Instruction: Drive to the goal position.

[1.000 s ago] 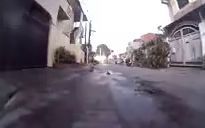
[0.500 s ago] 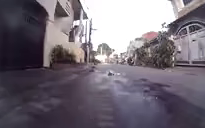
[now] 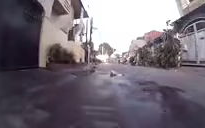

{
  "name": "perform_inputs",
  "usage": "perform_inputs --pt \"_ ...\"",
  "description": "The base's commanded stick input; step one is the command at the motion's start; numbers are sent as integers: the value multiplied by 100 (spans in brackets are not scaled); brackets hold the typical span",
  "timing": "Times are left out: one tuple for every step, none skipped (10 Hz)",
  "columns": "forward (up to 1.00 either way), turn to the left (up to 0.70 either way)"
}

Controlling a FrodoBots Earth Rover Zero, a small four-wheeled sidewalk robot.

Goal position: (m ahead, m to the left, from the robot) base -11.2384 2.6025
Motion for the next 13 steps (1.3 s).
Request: perform_inputs --pt "100 0" --pt "100 0" --pt "100 0" --pt "100 0" --pt "100 0" --pt "100 0" --pt "100 0" --pt "100 0" --pt "100 0" --pt "100 0" --pt "100 0" --pt "100 0" --pt "100 0"
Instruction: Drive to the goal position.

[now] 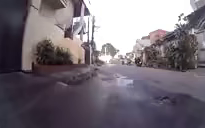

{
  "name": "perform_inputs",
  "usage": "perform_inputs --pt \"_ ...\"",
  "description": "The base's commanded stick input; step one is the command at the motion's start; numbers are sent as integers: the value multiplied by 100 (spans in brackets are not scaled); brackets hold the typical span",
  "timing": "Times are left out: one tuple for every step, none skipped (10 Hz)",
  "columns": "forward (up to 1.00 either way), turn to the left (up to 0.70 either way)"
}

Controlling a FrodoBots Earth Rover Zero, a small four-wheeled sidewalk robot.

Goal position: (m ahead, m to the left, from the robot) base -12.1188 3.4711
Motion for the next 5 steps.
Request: perform_inputs --pt "100 0" --pt "100 0" --pt "100 -3" --pt "100 -11" --pt "100 -19"
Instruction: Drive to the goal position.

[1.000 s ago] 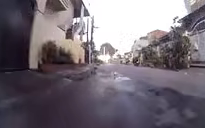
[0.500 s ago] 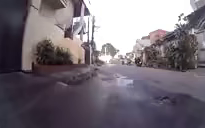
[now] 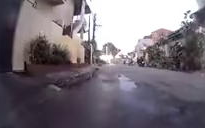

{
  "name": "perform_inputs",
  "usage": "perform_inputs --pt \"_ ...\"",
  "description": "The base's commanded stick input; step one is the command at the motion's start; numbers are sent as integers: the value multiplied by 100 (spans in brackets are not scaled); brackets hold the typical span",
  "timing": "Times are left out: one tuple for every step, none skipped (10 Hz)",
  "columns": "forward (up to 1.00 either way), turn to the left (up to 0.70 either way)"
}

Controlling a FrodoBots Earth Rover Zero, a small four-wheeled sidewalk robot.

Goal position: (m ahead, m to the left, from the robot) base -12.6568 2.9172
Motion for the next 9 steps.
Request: perform_inputs --pt "100 -27" --pt "100 -35" --pt "100 -35" --pt "100 -16" --pt "100 0" --pt "100 0" --pt "100 0" --pt "100 0" --pt "100 0"
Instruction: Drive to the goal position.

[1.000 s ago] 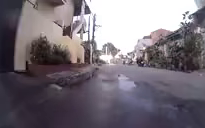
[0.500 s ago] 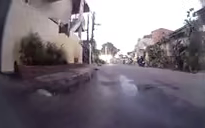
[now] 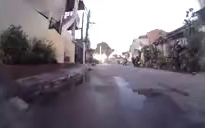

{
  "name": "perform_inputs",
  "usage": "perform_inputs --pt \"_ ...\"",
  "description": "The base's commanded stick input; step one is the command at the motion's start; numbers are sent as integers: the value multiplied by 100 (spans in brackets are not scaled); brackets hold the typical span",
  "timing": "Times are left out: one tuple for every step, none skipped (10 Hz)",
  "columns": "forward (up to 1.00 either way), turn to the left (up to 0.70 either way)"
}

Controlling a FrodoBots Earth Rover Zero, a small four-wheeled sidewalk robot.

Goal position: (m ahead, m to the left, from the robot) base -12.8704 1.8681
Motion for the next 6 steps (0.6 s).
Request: perform_inputs --pt "100 0" --pt "100 0" --pt "100 0" --pt "100 0" --pt "100 0" --pt "100 0"
